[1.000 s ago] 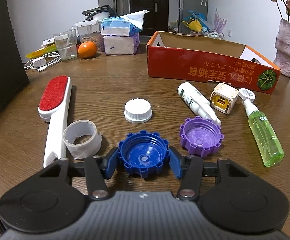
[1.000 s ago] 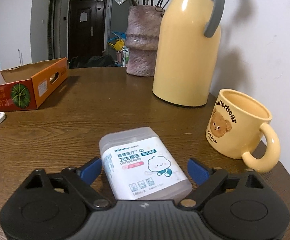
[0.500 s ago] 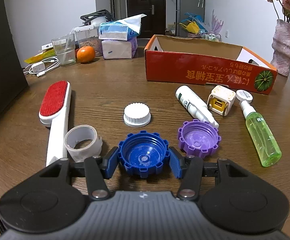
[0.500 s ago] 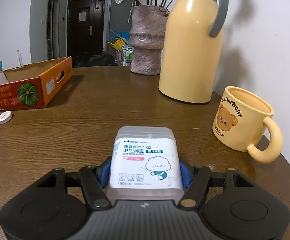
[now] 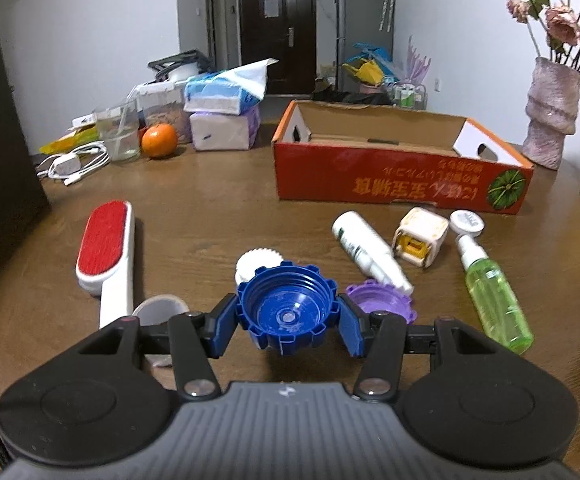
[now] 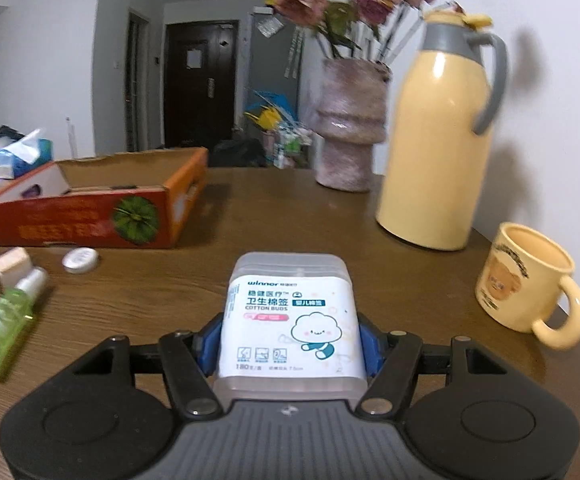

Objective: Organize rigid objects
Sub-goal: 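Carry the blue cap and cotton-bud box in both tools over the cardboard box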

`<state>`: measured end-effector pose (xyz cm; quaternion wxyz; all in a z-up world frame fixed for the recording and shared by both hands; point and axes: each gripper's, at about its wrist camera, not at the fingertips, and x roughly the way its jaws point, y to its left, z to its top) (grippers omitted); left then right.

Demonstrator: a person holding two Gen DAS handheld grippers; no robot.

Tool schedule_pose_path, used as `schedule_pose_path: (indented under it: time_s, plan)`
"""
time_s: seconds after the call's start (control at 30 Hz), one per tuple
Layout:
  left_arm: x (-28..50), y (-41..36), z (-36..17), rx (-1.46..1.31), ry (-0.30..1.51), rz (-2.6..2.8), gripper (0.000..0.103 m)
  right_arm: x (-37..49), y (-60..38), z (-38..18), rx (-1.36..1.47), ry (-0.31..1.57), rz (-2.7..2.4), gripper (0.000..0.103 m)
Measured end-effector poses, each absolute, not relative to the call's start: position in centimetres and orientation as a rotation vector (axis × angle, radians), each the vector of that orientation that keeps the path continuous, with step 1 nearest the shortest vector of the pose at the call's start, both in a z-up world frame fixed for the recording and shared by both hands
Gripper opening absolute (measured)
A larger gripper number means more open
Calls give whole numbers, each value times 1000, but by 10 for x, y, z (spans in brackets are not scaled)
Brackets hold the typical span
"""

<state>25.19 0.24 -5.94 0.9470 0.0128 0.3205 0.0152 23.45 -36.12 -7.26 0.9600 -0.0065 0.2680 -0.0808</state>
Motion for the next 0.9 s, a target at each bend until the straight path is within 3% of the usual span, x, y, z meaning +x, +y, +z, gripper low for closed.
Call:
schedule_pose_path:
  time_s: [0.9]
  plan:
    - [334, -34, -10, 18, 571, -67, 54, 291, -236, -22, -6, 440, -15, 64]
